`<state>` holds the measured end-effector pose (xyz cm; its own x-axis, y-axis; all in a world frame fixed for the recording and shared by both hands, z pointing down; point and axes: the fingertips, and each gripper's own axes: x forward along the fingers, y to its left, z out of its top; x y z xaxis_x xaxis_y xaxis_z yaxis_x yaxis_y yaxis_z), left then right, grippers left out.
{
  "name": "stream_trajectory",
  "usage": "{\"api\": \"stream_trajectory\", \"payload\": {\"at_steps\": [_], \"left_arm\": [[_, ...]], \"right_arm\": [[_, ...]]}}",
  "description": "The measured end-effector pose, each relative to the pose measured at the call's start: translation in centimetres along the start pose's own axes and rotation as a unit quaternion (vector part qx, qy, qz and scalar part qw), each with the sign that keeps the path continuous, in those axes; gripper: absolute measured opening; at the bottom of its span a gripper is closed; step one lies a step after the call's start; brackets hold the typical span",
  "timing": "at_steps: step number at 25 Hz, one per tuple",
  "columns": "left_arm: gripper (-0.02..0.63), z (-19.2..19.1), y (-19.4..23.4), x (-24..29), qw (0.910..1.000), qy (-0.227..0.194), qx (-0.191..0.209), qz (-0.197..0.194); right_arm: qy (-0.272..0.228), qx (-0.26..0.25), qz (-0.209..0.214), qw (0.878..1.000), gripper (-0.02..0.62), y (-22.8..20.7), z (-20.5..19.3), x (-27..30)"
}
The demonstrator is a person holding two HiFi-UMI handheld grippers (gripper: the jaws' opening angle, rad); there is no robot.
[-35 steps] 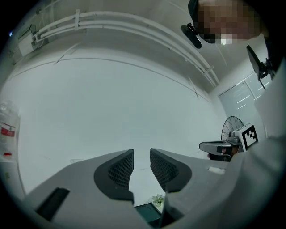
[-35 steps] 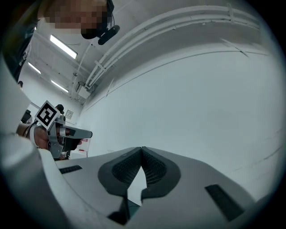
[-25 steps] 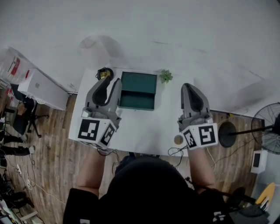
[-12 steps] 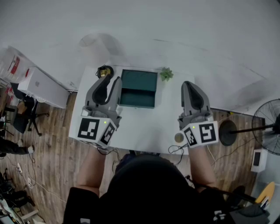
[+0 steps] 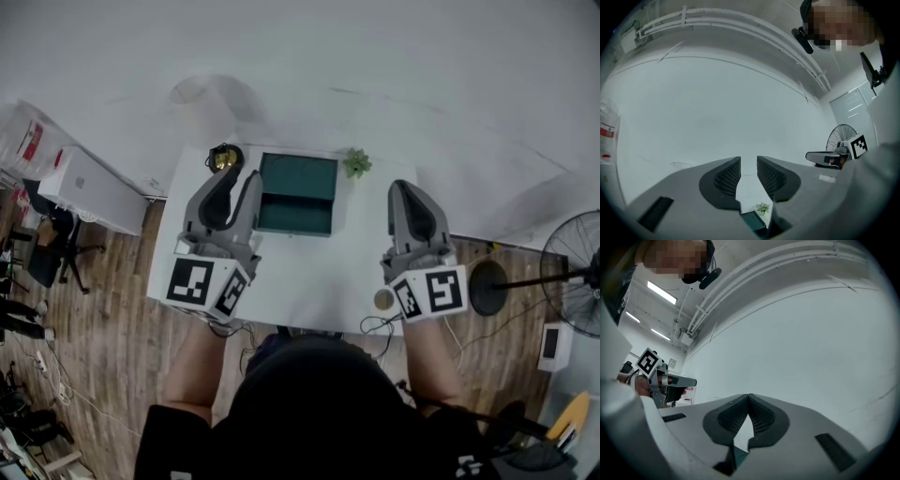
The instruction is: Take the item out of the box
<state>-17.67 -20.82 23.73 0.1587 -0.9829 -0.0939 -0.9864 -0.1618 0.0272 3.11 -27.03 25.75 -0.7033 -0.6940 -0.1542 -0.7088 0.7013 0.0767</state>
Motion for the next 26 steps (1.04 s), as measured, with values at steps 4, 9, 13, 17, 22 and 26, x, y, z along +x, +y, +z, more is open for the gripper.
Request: {"api": "stream_trajectory", "payload": {"at_steps": [4,9,13,17,22,26], "left_arm": [[0.106,-0.2,0.1,0.2,1.0000,0.001,0.000,-0.001],[0.106,-0.6,0.2,0.2,1.0000,0.005,0.000,-0.003],[0.106,-0.9,0.4,0.2,1.0000,0.009,0.000,-0.003],[0.105,-1.0,0.6,0.0,0.9999,0.012,0.001,-0.005],[0.104,-1.0,1.0,0.1,0.9999,0.013,0.000,-0.008],[0.104,-1.1,1.5,0.3,0.9999,0.011,0.000,-0.012]], "right_arm": [[-0.004,-0.003,0.004,1.000,0.005,0.2,0.1,0.2],[-0.001,0.001,-0.001,1.000,0.004,0.0,-0.2,0.3],[0.002,0.000,-0.004,1.000,0.005,0.1,-0.4,0.3],[0.004,0.000,-0.005,1.000,0.005,0.3,-0.6,0.4],[0.006,-0.001,-0.006,1.000,0.005,0.4,-0.6,0.7],[0.003,-0.004,-0.009,1.000,0.005,0.5,-0.5,1.3]]}}
